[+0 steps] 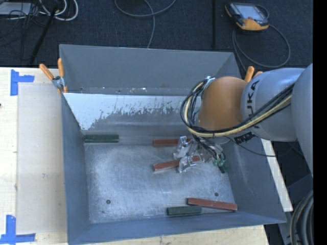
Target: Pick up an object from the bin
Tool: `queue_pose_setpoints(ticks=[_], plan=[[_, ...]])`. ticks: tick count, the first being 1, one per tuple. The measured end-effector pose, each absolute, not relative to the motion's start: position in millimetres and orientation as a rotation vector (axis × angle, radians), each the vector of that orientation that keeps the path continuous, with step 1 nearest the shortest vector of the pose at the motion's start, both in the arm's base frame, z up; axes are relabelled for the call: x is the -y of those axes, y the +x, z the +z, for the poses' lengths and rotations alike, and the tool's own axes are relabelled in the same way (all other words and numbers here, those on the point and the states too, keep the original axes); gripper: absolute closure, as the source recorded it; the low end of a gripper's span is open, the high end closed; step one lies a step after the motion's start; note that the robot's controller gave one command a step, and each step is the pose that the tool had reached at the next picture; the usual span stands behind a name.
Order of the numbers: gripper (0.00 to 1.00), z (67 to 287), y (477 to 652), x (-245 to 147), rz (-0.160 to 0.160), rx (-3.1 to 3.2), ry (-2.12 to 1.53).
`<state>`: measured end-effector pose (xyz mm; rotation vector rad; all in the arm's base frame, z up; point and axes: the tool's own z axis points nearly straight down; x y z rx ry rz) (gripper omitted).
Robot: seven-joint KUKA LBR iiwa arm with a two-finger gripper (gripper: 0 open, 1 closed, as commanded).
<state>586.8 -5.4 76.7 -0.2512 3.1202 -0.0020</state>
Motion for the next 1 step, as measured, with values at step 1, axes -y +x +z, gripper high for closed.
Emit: queue_pose_setpoints(ticks=[1], plan=[[1.00, 218.4, 575.8, 5.6, 0.000, -3.133, -0.209]])
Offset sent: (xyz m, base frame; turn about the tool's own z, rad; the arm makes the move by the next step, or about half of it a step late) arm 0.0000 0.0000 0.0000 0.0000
